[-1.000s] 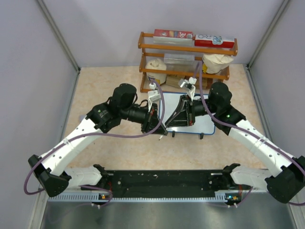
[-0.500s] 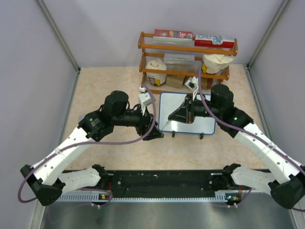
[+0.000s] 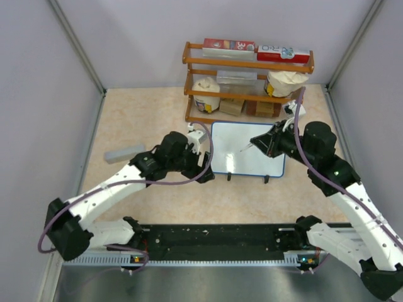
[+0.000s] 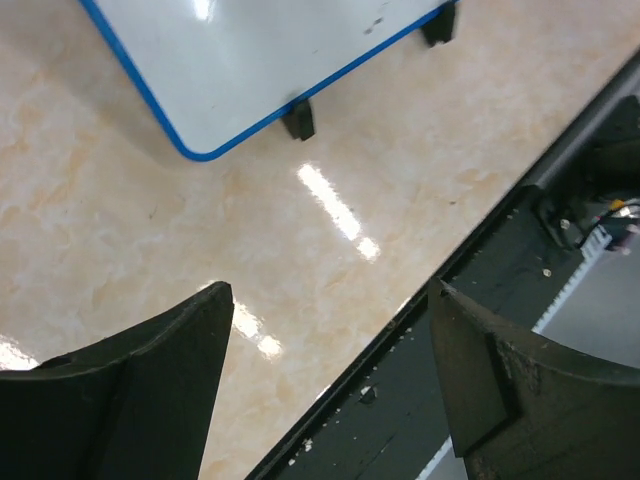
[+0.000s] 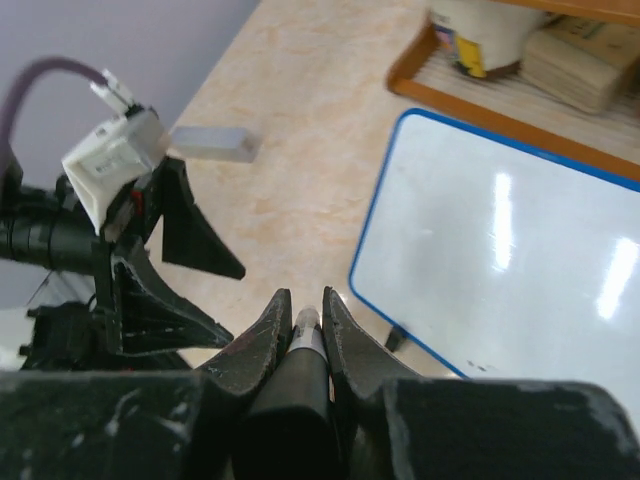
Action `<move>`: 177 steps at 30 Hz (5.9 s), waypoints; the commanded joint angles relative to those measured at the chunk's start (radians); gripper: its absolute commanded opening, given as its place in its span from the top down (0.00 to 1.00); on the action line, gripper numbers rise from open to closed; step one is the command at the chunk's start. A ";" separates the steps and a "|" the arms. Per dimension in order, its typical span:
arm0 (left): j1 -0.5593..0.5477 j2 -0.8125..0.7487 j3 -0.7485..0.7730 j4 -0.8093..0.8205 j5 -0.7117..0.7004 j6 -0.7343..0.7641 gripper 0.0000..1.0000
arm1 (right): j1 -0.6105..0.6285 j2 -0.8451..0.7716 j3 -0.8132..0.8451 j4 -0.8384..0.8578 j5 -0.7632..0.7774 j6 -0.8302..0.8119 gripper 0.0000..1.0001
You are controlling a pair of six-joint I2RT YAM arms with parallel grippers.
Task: Write a sentence on the whiteboard
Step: Move the whiteboard stand to the corner of the board, then hold the whiteboard on the whiteboard stand.
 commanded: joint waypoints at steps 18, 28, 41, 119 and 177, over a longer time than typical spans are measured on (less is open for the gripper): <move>-0.160 0.469 0.018 0.214 -0.407 -0.262 0.15 | -0.305 0.043 0.011 -0.079 -0.049 -0.032 1.00; -0.235 0.659 0.083 0.283 -0.496 -0.292 0.19 | -0.333 0.043 0.022 -0.076 -0.047 -0.046 1.00; -0.284 0.831 0.181 0.242 -0.592 -0.361 0.47 | -0.348 0.031 0.014 -0.074 -0.050 -0.044 1.00; -0.543 -0.037 -0.110 0.033 -0.709 -0.470 0.20 | -0.353 -0.349 -0.300 -0.145 -0.271 0.072 1.00; 0.385 0.251 -0.161 0.616 0.553 -0.084 0.07 | -0.045 -0.119 -0.268 0.321 0.075 -0.021 1.00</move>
